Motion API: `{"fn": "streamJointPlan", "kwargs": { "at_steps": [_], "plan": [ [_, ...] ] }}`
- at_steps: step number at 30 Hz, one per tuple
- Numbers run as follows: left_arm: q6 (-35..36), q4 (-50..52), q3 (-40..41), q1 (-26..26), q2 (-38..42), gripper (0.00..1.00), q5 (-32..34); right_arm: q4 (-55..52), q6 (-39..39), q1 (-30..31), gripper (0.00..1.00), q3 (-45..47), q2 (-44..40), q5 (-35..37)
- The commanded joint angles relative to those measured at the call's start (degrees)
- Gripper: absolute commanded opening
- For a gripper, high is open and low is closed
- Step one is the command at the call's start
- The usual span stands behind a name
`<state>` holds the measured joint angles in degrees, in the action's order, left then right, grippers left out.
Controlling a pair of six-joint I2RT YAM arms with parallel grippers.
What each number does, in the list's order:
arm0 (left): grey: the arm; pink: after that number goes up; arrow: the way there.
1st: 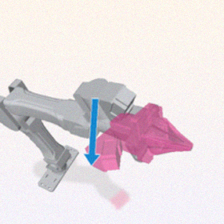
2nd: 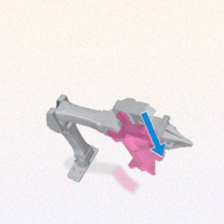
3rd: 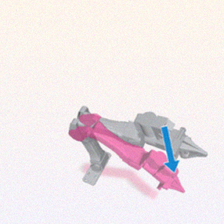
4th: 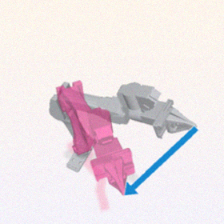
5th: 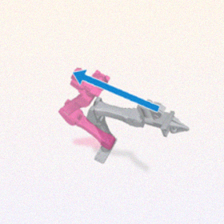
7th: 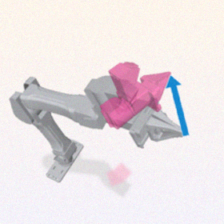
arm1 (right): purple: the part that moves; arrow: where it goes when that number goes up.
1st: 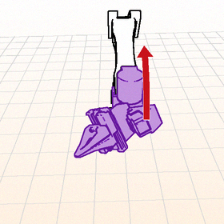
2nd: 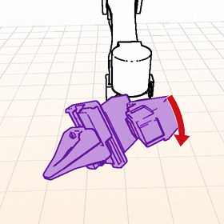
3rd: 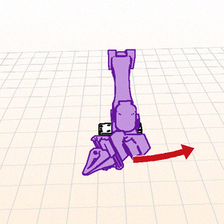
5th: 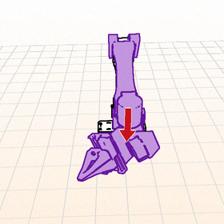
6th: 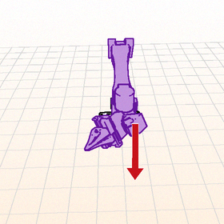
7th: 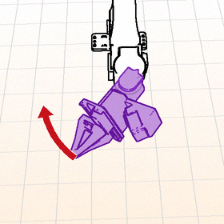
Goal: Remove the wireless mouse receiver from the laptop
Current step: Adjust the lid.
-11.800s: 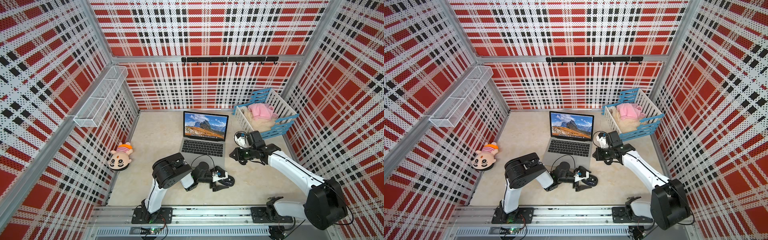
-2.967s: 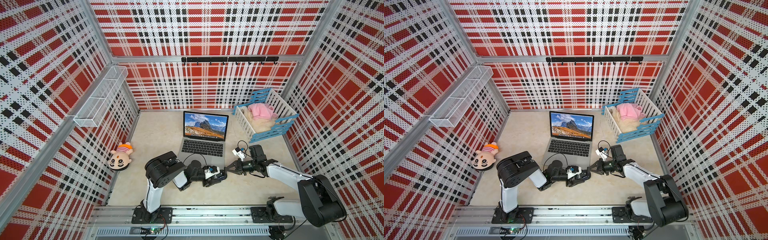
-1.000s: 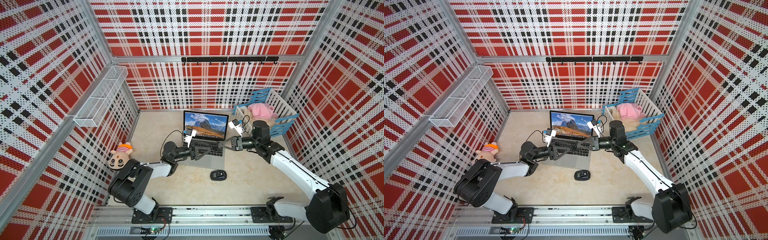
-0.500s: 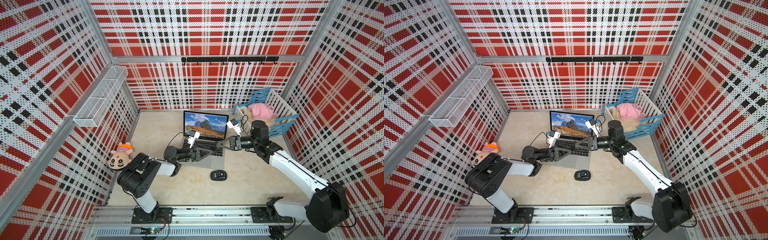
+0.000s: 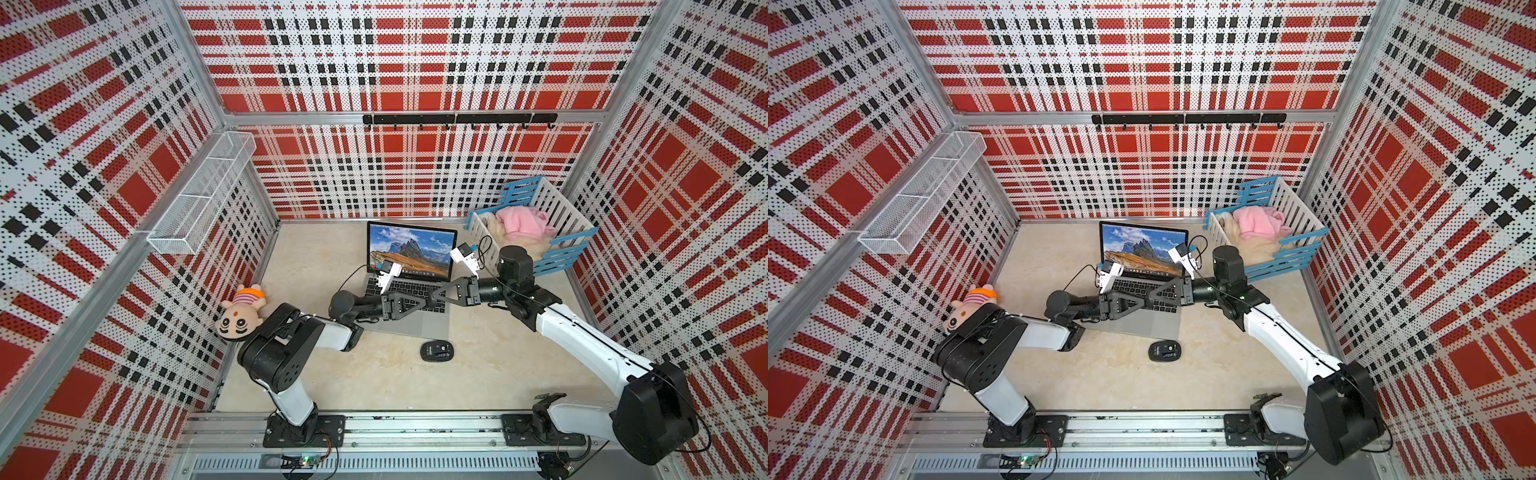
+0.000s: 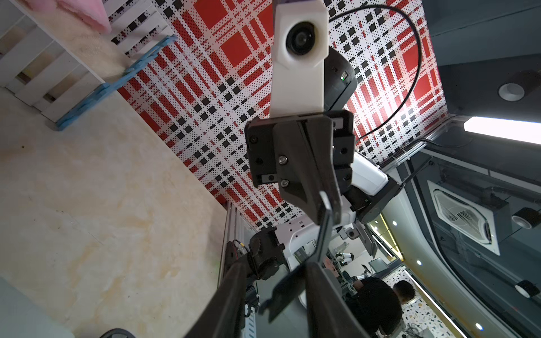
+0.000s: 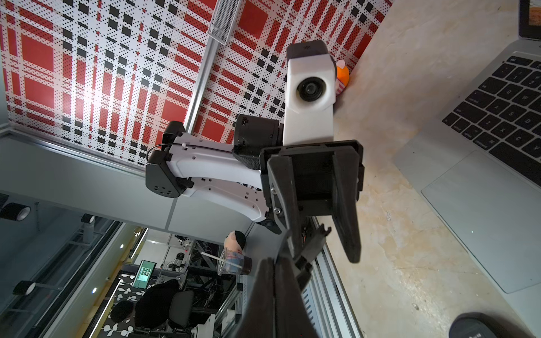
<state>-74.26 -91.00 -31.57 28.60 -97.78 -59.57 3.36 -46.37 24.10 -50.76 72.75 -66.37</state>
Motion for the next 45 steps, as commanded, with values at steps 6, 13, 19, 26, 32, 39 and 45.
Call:
{"fn": "streamJointPlan", "kwargs": {
  "at_steps": [6,13,19,26,32,39,45],
  "plan": [
    [-0.2,-15.27,-1.4,0.19,0.97,0.17,-0.46,0.3,0.34,0.68,0.0,1.01,-0.71,0.34],
    [-0.24,-15.27,-1.12,0.01,0.97,0.0,-0.33,-1.26,1.33,0.54,0.4,0.22,-0.58,2.62],
    [-0.36,-15.23,-1.03,-0.64,1.23,0.0,-0.06,-6.64,5.48,0.53,0.6,-0.79,-0.95,4.41],
    [-0.71,-15.3,-1.21,-1.01,0.77,0.0,-0.06,-8.13,6.97,0.54,0.46,0.97,-0.94,3.65],
    [-1.17,-15.27,-1.38,-0.61,0.22,0.0,-0.19,-6.77,6.68,0.54,0.3,0.58,-0.07,3.46],
    [-1.7,-15.29,-1.47,-0.33,-0.08,0.0,-0.45,-5.02,6.27,0.54,0.15,0.53,1.36,3.09],
    [-2.38,-15.31,-1.49,-0.47,-0.66,0.08,-0.05,-3.5,6.21,0.54,0.03,0.68,1.5,2.78]
  ]
}}
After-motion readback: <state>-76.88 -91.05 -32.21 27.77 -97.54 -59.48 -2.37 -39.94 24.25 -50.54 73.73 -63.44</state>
